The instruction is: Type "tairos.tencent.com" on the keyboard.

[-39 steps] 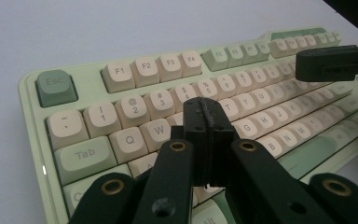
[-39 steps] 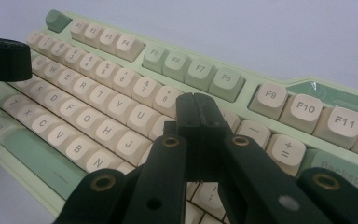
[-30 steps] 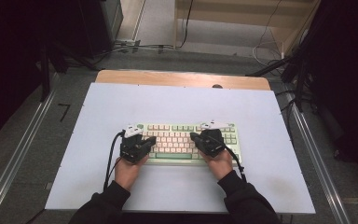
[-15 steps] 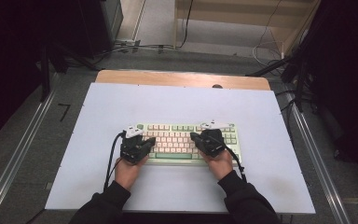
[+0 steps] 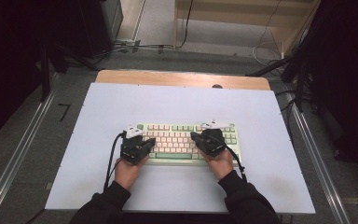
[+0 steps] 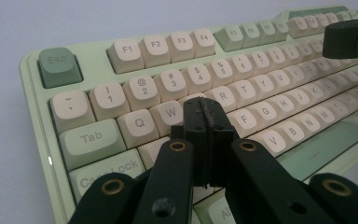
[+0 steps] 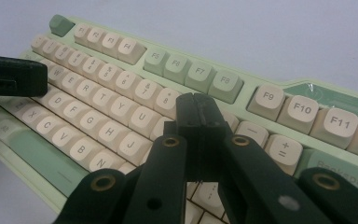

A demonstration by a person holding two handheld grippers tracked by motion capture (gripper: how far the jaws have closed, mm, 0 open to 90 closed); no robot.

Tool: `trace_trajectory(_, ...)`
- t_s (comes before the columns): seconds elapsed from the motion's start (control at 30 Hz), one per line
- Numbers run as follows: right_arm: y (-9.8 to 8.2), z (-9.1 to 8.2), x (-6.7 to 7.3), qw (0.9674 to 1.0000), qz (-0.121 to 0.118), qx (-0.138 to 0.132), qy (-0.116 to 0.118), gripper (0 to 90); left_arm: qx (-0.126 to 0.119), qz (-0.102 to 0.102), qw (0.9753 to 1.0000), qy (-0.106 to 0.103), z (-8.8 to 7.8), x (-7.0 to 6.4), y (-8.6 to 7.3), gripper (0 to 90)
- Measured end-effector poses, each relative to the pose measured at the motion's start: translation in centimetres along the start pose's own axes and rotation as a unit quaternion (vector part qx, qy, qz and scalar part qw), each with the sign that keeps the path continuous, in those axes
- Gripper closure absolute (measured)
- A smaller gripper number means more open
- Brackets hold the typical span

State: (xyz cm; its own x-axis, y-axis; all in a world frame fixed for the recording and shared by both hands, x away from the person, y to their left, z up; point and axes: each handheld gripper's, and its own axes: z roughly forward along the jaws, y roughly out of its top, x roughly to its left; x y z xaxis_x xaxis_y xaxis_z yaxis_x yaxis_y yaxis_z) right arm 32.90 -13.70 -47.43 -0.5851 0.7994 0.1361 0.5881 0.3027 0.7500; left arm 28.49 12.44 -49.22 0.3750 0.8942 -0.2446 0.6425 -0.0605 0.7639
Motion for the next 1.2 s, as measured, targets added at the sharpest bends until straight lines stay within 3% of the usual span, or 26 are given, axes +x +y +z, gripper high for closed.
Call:
trace_trajectory(0.33, 0.03, -0.12, 0.05, 1.0, 0.001, -0.002, 0.002, 87.7, 0.006, 0.01, 0.9999, 0.008, 0.22, -0.15, -0.18, 90.0)
trace_trajectory(0.57, 0.06, -0.21, 0.08, 1.0, 0.001, -0.004, 0.003, 87.7, -0.01, 0.005, 0.9999, 0.001, -0.2, -0.34, -0.01, 90.0)
trace_trajectory(1.2, -0.17, -0.63, 0.41, 1.0, -0.004, 0.001, 0.008, 87.7, -0.022, 0.001, 0.9998, -0.005, -0.57, -0.35, 0.14, 90.0)
